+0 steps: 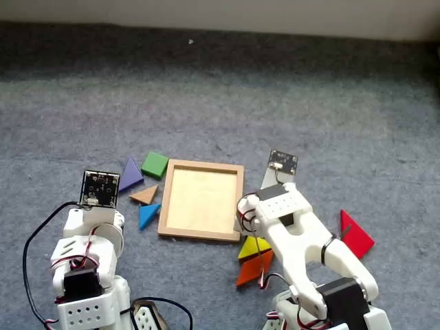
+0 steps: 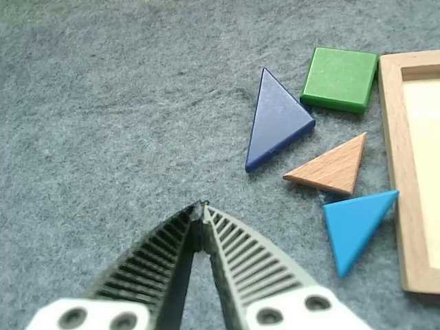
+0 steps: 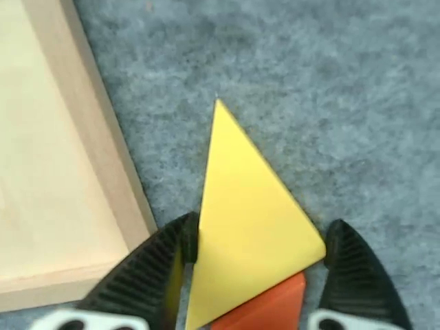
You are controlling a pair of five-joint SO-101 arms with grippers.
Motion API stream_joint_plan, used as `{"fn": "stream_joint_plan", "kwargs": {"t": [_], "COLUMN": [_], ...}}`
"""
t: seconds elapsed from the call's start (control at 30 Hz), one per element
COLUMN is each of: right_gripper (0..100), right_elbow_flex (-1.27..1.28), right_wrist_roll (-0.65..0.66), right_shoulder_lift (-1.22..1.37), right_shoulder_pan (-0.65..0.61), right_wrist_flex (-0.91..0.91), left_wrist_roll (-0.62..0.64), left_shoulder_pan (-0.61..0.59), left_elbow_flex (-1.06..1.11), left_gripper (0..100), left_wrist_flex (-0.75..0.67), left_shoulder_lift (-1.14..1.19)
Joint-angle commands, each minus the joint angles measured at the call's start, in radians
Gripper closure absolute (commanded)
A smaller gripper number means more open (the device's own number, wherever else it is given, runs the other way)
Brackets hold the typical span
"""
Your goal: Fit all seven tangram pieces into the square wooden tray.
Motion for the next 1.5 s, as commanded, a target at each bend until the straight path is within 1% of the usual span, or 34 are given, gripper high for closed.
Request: {"fn": "stream_joint_plan", "kwargs": {"t": [0.0, 0.17, 0.27, 0.43, 0.5, 0.57, 0.7, 0.83, 0.97, 1.03, 1.17, 1.3, 1.47], "right_gripper": [77.9, 77.9, 77.9, 77.9, 77.9, 77.9, 77.9, 77.9, 77.9, 77.9, 77.9, 77.9, 78.1], "right_elbow_flex": [-0.050, -0.061, -0.056, -0.062, -0.065, -0.104, -0.209, -0.367, -0.512, -0.568, -0.625, -0.631, -0.613], "right_wrist_roll": [0.002, 0.003, 0.060, 0.091, 0.155, 0.199, 0.204, 0.206, 0.206, 0.206, 0.209, 0.318, 0.370], "right_shoulder_lift": [-0.035, -0.159, -0.228, -0.294, -0.297, -0.285, -0.202, -0.061, 0.082, 0.130, 0.147, 0.090, -0.021], "right_shoulder_pan": [-0.012, -0.012, -0.012, -0.013, -0.016, -0.021, -0.067, -0.147, -0.182, -0.177, -0.143, -0.094, 0.025], "right_wrist_flex": [0.015, 0.068, 0.073, 0.079, 0.079, 0.079, 0.107, 0.170, 0.177, 0.183, 0.288, 0.392, 0.427], "left_wrist_roll": [-0.009, -0.009, -0.009, -0.009, -0.009, -0.009, -0.009, -0.009, -0.009, -0.009, -0.009, -0.009, -0.009], "left_shoulder_pan": [-0.008, -0.008, -0.008, -0.008, -0.008, -0.010, -0.012, -0.012, -0.012, -0.012, -0.012, -0.008, -0.008], "left_elbow_flex": [-0.007, -0.007, -0.007, -0.007, -0.007, -0.007, -0.007, -0.007, -0.007, -0.007, -0.007, -0.007, -0.007], "left_gripper": [99, 99, 99, 99, 99, 99, 99, 99, 99, 99, 99, 99, 99], "left_wrist_flex": [-0.015, -0.015, -0.015, -0.015, -0.015, -0.015, -0.017, -0.018, -0.018, -0.020, -0.021, -0.021, -0.021], "left_shoulder_lift": [-0.002, -0.002, -0.002, -0.002, -0.002, -0.002, -0.002, -0.002, -0.002, -0.002, -0.002, -0.002, -0.002]}}
